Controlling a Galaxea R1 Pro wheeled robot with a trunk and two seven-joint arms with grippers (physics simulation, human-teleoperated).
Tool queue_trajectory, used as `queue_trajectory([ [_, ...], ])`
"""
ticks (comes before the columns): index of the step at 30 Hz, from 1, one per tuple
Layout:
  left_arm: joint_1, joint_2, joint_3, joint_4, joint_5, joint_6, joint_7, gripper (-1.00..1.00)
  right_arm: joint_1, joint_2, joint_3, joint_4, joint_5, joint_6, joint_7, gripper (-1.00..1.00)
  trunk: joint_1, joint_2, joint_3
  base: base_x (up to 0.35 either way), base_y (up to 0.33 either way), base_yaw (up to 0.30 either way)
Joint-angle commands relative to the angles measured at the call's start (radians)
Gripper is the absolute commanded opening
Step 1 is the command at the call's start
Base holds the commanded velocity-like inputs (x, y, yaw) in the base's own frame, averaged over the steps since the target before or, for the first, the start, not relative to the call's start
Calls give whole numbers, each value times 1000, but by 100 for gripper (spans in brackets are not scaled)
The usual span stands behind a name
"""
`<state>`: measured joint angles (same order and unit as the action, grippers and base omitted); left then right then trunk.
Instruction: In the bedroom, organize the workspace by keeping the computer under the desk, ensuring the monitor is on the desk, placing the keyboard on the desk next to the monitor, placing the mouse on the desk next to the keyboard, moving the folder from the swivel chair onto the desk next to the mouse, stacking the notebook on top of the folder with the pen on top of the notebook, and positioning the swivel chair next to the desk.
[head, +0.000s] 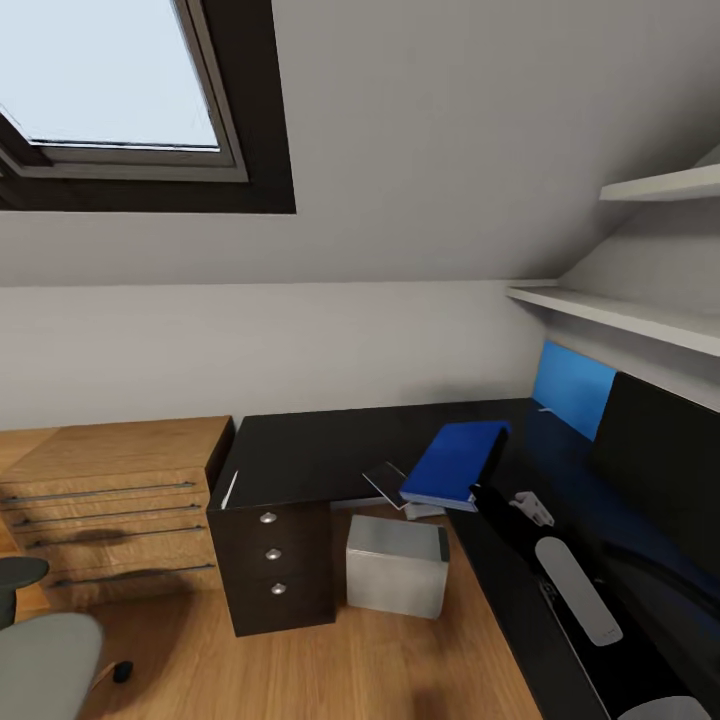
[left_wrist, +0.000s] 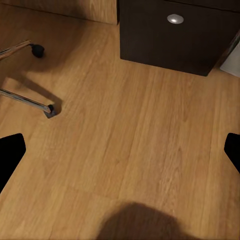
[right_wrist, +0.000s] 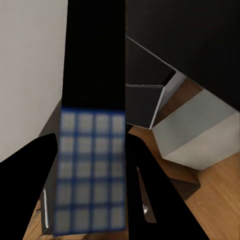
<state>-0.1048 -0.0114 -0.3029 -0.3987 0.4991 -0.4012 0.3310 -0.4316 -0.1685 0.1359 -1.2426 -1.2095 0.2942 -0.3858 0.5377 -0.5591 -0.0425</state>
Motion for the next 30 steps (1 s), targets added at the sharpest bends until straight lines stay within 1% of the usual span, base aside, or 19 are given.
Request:
queue_trajectory([
  [1, -1, 1, -9, 1, 5, -4, 8, 100, -1, -1, 1, 0, -6, 0, -8, -100, 0, -2, -2, 0, 0, 0],
  [6, -1, 1, -9, 1, 6, -4, 8, 100, -1, -1, -4, 13, -7, 0, -7, -100, 0, -2, -2, 0, 0, 0],
  [10, -1, 1, -9, 0, 6, -4, 8, 100, -1, -1, -16, 14, -6, 0, -7, -100, 0, -2, -2, 0, 0, 0],
  [13, -1, 1, -9, 0, 5, -4, 8, 100, -1, 0, -27, 19, -5, -17, -8, -100, 0, -2, -2, 0, 0, 0],
  [15, -1, 1, -9, 0, 5, -4, 8, 100, -1, 1, -31, 29, -4, -55, -8, -100, 0, -2, -2, 0, 0, 0],
  [16, -1, 1, -9, 1, 5, -4, 8, 100, -1, 1, -31, 35, -3, -90, -9, -100, 0, -2, -2, 0, 0, 0],
  [17, -1, 1, -9, 1, 5, -4, 8, 100, -1, 2, -31, 38, -2, -109, -9, -100, 0, -2, -2, 0, 0, 0],
  [18, -1, 1, -9, 0, 5, -4, 8, 100, -1, 3, -30, 42, -2, -149, -9, -100, 0, -2, -2, 0, 0, 0],
  [19, -1, 1, -9, 0, 5, -4, 8, 100, -1, 3, -29, 44, -2, -170, -10, -100, 0, -2, -2, 0, 0, 0],
  [20, -1, 1, -9, 1, 5, -4, 8, 100, -1, 6, -28, 46, -3, -209, -10, -100, 0, -2, -2, 0, 0, 0],
  [21, -1, 1, -9, 1, 5, -4, 8, 100, -1, 8, -27, 47, -4, -228, -10, -100, 0, -2, -2, 0, 0, 0],
  [22, -1, 1, -9, 1, 5, -4, 8, 100, -1, 12, -27, 49, -5, -247, -10, -100, 0, -2, -2, 0, 0, 0],
  [23, -1, 1, -9, 1, 5, -4, 8, 100, -1, 25, -26, 54, -5, -282, -10, -100, 0, -2, -2, 0, 0, 0],
  [24, -1, 1, -9, 1, 5, -4, 8, 100, -1, 33, -26, 59, -5, -299, -10, -100, 0, -2, -2, 0, 0, 0],
  [25, -1, 1, -9, 1, 5, -4, 8, 100, -1, 52, -27, 70, -4, -330, -10, -100, 0, -2, -2, 0, 0, 0],
  [26, -1, 1, -9, 1, 5, -4, 8, 100, -1, 61, -27, 77, -4, -344, -10, -100, 0, -2, -2, 0, 0, 0],
  [27, -1, 1, -9, 1, 5, -4, 8, 100, -1, 87, -28, 99, -3, -384, -10, -100, 0, -2, -2, 0, 0, 0],
  [28, -1, 1, -9, 1, 5, -4, 8, 100, -1, 94, -27, 105, -3, -395, -10, -100, 0, -2, -2, 0, 0, 0],
  [30, -1, 1, -9, 1, 5, -4, 8, 100, -1, 101, -26, 111, -4, -404, -10, -100, 0, -2, -2, 0, 0, 0],
])
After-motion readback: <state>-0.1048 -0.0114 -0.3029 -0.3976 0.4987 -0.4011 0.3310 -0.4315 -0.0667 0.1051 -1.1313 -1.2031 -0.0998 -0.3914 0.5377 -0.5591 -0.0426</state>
